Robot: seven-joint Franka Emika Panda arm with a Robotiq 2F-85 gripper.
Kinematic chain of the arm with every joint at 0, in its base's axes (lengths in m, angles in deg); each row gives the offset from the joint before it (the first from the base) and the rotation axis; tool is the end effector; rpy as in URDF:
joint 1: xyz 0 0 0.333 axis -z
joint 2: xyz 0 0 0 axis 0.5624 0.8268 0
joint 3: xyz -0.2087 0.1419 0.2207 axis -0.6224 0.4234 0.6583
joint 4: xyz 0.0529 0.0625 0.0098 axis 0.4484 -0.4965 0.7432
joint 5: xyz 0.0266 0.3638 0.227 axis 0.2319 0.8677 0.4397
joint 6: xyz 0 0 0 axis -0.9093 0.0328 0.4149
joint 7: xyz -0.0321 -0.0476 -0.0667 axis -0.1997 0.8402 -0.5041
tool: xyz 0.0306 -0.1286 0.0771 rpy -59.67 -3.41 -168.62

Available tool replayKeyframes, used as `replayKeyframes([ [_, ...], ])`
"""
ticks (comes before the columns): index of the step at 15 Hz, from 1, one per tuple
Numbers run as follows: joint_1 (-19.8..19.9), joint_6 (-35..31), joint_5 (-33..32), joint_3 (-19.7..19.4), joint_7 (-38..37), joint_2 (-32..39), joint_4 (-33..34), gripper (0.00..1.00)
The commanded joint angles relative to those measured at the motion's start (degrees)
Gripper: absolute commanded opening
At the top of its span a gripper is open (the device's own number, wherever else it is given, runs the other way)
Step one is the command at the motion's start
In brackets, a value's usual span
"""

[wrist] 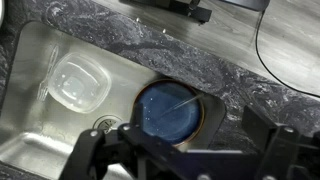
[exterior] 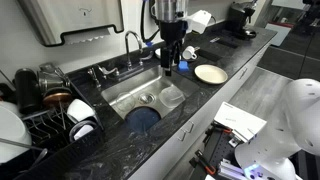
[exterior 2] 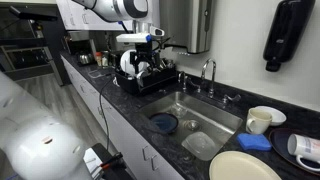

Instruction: Pick up the folk from the dish dryer and put it in the sink

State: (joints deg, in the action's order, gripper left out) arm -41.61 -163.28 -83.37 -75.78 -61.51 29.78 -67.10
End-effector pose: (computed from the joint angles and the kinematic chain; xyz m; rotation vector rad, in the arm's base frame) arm 0.4546 0.1023 0.4682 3.0695 0.4274 -0.1736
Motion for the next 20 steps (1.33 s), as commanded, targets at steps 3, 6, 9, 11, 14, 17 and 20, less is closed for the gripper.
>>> replayKeyframes([
  [3,0.27,0.14,0.07,0.25,0.04,0.03,0.13,1.00],
  [6,0.27,0.14,0.07,0.25,0.04,0.03,0.13,1.00],
  [9,0.27,0.14,0.07,0.25,0.04,0.03,0.13,1.00],
  [11,0.27,0.14,0.07,0.25,0.04,0.03,0.13,1.00],
  [14,0.27,0.14,0.07,0.25,0.04,0.03,0.13,1.00],
  [17,-0.61,-4.61,2.62,-0.69,4.55,0.15,-1.16,1.00],
  [20,-1.74,-13.27,6.82,-2.08,13.57,0.93,-2.93,1.00],
])
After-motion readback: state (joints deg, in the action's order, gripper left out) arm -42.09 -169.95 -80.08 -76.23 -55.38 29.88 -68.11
